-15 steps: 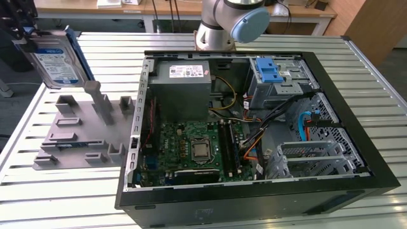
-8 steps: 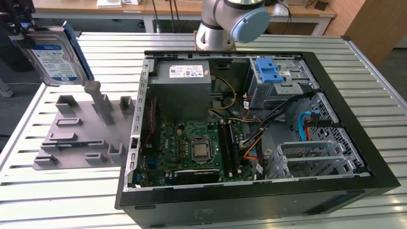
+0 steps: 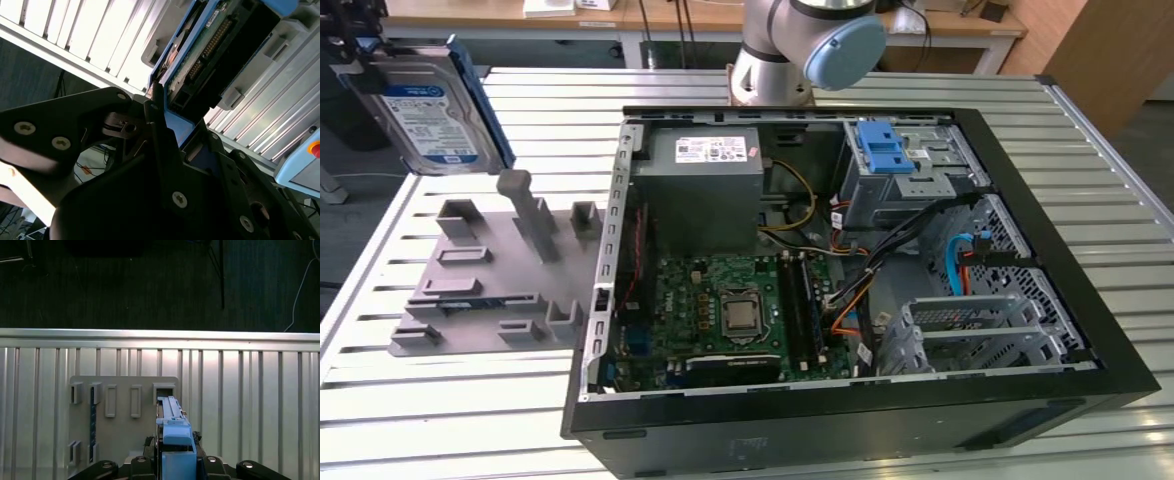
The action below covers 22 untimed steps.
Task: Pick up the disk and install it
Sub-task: 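Pick up the disk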
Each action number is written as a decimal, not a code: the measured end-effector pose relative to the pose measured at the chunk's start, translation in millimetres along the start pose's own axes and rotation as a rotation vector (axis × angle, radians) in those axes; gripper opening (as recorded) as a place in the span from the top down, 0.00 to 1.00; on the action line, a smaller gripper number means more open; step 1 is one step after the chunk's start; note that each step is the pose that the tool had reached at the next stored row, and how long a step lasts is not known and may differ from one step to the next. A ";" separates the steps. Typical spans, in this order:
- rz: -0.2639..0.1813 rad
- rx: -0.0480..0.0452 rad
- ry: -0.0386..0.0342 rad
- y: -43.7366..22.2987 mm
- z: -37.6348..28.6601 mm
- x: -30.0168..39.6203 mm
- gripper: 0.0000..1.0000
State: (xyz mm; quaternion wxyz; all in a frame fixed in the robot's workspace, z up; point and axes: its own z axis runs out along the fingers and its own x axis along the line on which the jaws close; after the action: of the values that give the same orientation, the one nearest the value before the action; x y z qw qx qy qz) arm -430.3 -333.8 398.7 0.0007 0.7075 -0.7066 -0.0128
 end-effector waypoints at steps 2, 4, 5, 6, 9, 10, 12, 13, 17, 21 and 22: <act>0.000 0.0000 0.0001 0.1 -2.9 0.0 0.64; 0.000 0.0000 0.0000 0.1 -6.5 -0.1 0.64; 0.000 0.0000 0.0000 0.1 -8.2 -0.1 0.64; 0.000 0.0001 0.0000 0.2 -9.8 -0.2 0.64; 0.000 0.0001 0.0001 0.3 -14.5 -0.2 0.64; 0.000 0.0000 0.0000 0.3 -16.3 -0.3 0.64; 0.000 0.0001 0.0000 0.4 -19.7 -0.3 0.64; 0.000 0.0000 0.0001 0.4 -21.4 -0.4 0.64; 0.000 0.0001 0.0000 0.5 -28.0 -0.5 0.64; 0.000 0.0001 0.0000 0.7 -34.6 -0.6 0.64; 0.000 0.0001 0.0000 0.7 -36.2 -0.6 0.64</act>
State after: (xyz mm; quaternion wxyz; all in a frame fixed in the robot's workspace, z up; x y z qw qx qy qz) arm -430.3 -333.8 434.9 0.0006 0.7075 -0.7066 -0.0128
